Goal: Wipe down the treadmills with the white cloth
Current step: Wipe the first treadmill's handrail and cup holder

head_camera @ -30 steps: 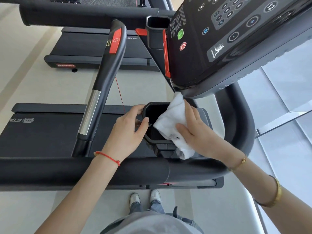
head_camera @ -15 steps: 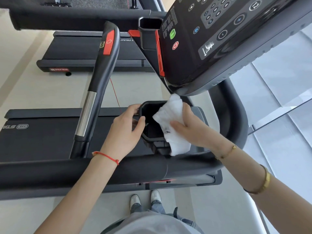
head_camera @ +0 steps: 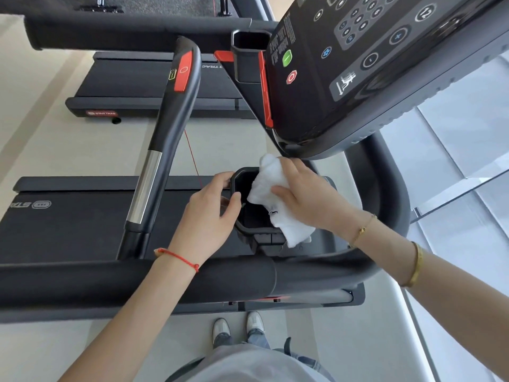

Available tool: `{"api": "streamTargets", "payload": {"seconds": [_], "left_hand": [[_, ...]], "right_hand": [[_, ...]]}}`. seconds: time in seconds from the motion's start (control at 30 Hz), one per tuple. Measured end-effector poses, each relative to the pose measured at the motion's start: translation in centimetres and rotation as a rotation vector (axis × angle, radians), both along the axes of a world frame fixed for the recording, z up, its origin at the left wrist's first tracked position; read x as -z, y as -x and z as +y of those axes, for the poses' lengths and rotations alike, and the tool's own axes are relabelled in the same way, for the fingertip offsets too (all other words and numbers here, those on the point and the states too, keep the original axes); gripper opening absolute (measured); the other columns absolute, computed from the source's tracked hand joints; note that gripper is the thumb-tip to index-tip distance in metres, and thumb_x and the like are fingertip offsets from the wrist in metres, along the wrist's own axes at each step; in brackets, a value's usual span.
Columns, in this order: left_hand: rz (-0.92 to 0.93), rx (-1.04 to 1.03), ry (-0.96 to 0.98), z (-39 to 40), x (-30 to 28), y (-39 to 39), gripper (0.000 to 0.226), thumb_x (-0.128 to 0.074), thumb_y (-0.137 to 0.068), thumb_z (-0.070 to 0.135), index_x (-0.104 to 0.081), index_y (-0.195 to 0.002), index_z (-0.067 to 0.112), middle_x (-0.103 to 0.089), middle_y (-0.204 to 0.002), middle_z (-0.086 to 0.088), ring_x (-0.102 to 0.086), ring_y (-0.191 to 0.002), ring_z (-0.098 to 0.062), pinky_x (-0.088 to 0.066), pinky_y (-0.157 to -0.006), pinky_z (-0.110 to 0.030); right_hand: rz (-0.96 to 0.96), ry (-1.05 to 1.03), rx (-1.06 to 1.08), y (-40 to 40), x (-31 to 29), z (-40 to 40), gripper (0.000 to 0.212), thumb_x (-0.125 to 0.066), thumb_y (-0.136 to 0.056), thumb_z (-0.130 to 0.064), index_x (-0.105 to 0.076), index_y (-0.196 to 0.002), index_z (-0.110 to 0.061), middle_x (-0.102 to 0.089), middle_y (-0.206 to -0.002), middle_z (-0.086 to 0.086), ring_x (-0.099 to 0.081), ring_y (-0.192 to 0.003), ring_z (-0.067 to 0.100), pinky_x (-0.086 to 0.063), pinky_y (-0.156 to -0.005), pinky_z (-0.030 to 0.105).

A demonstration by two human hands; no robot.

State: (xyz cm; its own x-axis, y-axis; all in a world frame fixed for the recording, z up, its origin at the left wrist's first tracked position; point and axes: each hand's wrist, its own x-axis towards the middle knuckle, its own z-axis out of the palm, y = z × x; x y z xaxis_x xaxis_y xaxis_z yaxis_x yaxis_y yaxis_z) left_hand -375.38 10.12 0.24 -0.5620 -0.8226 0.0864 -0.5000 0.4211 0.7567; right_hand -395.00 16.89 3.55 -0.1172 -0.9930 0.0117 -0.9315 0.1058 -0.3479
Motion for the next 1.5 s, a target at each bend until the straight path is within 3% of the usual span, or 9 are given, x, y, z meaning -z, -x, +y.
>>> {"api": "streamTargets", "payload": {"seconds": [0.1, 0.33, 0.5, 0.7, 0.9, 1.03, 1.2, 1.33, 1.5], "left_hand": [[0.006, -0.002, -0.002, 0.0, 0.0, 0.0, 0.037, -0.05, -0.097, 0.031, -0.048, -0.134, 0.029, -0.061, -0.119, 0.015, -0.06, -0.09, 0.005, -0.048, -0.078, -0.023], [0.018, -0.012, 0.01, -0.1, 0.2, 0.0, 0.031, -0.052, -0.096, 0.028, -0.051, -0.126, 0.024, -0.065, -0.112, 0.008, -0.064, -0.088, -0.011, -0.052, -0.075, -0.033], [0.017, -0.015, -0.003, -0.1, 0.2, -0.1, 0.034, -0.052, -0.096, 0.032, -0.049, -0.13, 0.03, -0.061, -0.111, 0.018, -0.062, -0.088, 0.002, -0.049, -0.077, -0.022], [0.026, -0.003, -0.009, -0.1, 0.1, -0.1, 0.038, -0.05, -0.095, 0.033, -0.049, -0.134, 0.031, -0.062, -0.116, 0.017, -0.061, -0.09, 0.004, -0.05, -0.081, -0.021], [0.026, 0.005, 0.014, -0.2, 0.2, 0.0, 0.036, -0.051, -0.096, 0.028, -0.05, -0.132, 0.03, -0.062, -0.111, 0.018, -0.062, -0.088, 0.004, -0.048, -0.077, -0.018], [0.01, 0.007, 0.019, -0.2, 0.2, 0.0, 0.039, -0.049, -0.097, 0.032, -0.048, -0.136, 0.027, -0.056, -0.114, 0.019, -0.06, -0.092, -0.001, -0.048, -0.083, -0.022], [0.011, 0.01, 0.011, -0.1, 0.1, -0.1, 0.038, -0.05, -0.098, 0.03, -0.048, -0.136, 0.027, -0.056, -0.114, 0.02, -0.059, -0.09, 0.003, -0.046, -0.082, -0.018], [0.022, 0.008, 0.011, -0.1, 0.1, 0.0, 0.037, -0.049, -0.096, 0.031, -0.05, -0.134, 0.028, -0.059, -0.114, 0.019, -0.059, -0.088, 0.006, -0.041, -0.075, -0.01], [0.02, -0.001, 0.006, -0.1, 0.0, 0.0, 0.036, -0.05, -0.096, 0.031, -0.05, -0.132, 0.03, -0.059, -0.115, 0.019, -0.059, -0.088, 0.006, -0.042, -0.074, -0.014]], "right_hand": [[0.109, -0.018, -0.172, 0.7, -0.4, -1.7, 0.048, -0.049, -0.099, -0.028, -0.038, -0.139, -0.004, -0.048, -0.135, 0.011, -0.047, -0.122, 0.029, -0.034, -0.095, 0.032], [0.383, 0.06, -0.317, -1.0, 0.3, -5.1, 0.032, -0.042, -0.1, -0.034, -0.044, -0.12, -0.009, -0.057, -0.11, 0.005, -0.06, -0.089, 0.029, -0.034, -0.062, 0.034], [0.282, 0.08, -0.289, -0.1, 0.7, -3.5, 0.04, -0.047, -0.099, -0.032, -0.043, -0.132, -0.009, -0.056, -0.12, 0.007, -0.054, -0.104, 0.027, -0.037, -0.081, 0.032], [-0.141, 0.023, -0.068, 0.4, 0.3, 1.6, 0.061, -0.049, -0.099, -0.018, -0.018, -0.151, -0.005, -0.03, -0.148, 0.01, -0.033, -0.13, 0.022, -0.019, -0.1, 0.012], [-0.648, -0.052, 0.277, -1.6, 1.5, 4.7, 0.022, -0.046, -0.099, -0.024, -0.036, -0.117, -0.018, -0.051, -0.106, -0.003, -0.052, -0.094, 0.01, -0.037, -0.075, 0.022], [-0.533, -0.068, 0.315, -0.5, 1.2, 1.6, 0.021, -0.047, -0.1, -0.026, -0.031, -0.088, -0.018, -0.042, -0.072, -0.01, -0.042, -0.061, 0.002, -0.031, -0.056, 0.016], [-0.511, -0.056, 0.313, -1.0, 1.3, 2.0, 0.02, -0.048, -0.099, -0.025, -0.031, -0.101, -0.015, -0.043, -0.079, -0.01, -0.045, -0.068, 0.002, -0.033, -0.059, 0.023], [-0.539, -0.054, 0.309, -1.9, 1.5, 4.1, 0.028, -0.047, -0.099, -0.023, -0.027, -0.082, -0.032, -0.036, -0.075, -0.013, -0.041, -0.061, 0.001, -0.035, -0.058, 0.012], [-0.261, -0.082, 0.235, -1.2, 0.5, 1.6, 0.027, -0.046, -0.101, -0.023, -0.036, -0.115, -0.003, -0.046, -0.098, 0.005, -0.048, -0.081, 0.022, -0.031, -0.062, 0.025]]}}
